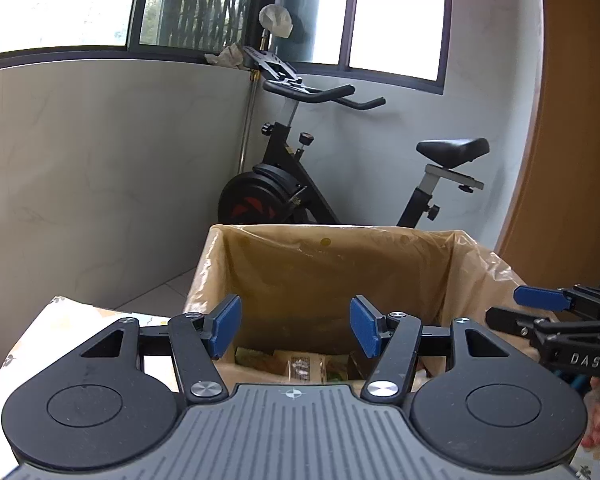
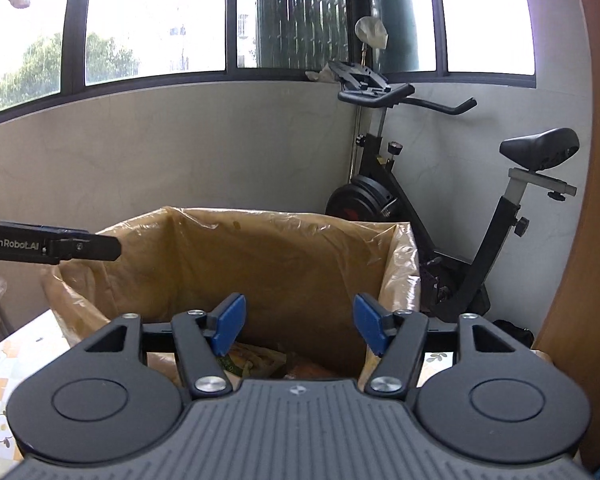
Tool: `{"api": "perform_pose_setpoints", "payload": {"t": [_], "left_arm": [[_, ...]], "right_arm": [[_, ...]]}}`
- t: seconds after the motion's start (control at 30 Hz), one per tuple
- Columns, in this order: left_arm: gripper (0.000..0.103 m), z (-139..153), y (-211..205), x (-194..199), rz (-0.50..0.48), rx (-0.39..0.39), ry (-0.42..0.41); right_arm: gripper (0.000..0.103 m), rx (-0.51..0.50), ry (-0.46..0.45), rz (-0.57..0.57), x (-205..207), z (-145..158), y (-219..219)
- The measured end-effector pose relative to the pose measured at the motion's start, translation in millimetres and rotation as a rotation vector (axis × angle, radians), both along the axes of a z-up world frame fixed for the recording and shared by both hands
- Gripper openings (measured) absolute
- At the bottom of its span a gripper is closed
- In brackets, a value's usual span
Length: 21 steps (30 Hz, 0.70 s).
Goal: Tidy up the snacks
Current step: 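Open the right tool to drop the cracker packet into the box, then grasp the green chip bag with the right tool while the left tool approaches the yellow snack bar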
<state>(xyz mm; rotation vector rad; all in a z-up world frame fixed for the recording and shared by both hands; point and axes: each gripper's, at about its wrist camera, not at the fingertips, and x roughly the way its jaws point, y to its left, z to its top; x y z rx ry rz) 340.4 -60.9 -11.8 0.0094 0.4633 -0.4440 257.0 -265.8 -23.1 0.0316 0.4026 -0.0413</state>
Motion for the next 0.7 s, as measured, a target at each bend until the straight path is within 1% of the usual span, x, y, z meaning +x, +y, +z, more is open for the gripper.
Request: {"api": "perform_pose_setpoints", "payload": {"t": [0.23,0.4,0.57,0.7], "left_arm": [[0.064,0.6,28.2,-20.6,0.018,-0.003,-0.009],[0.064,-3.1,45.7,-38.3,0.037,0.014,-0.018],[0.064,-14.8,60.5,-59.2,0.045,0.012,0.001],[0.064,-26.0,67.4,-73.4,0.041,0.006,0.024]], "right_arm": [[0.065,0.0,-0.04,-0.026,-28.2,2.8,-1.1],[0.065,-0.017,-0.064,-0.026,-47.3,-2.0,5.7],[0.065,-0.038,-0.088,-0.034,-65.5,-8.8,14.4],[0.067,-0.011,-0.089,-0.042,-78.2,-12.1,14.4]]}}
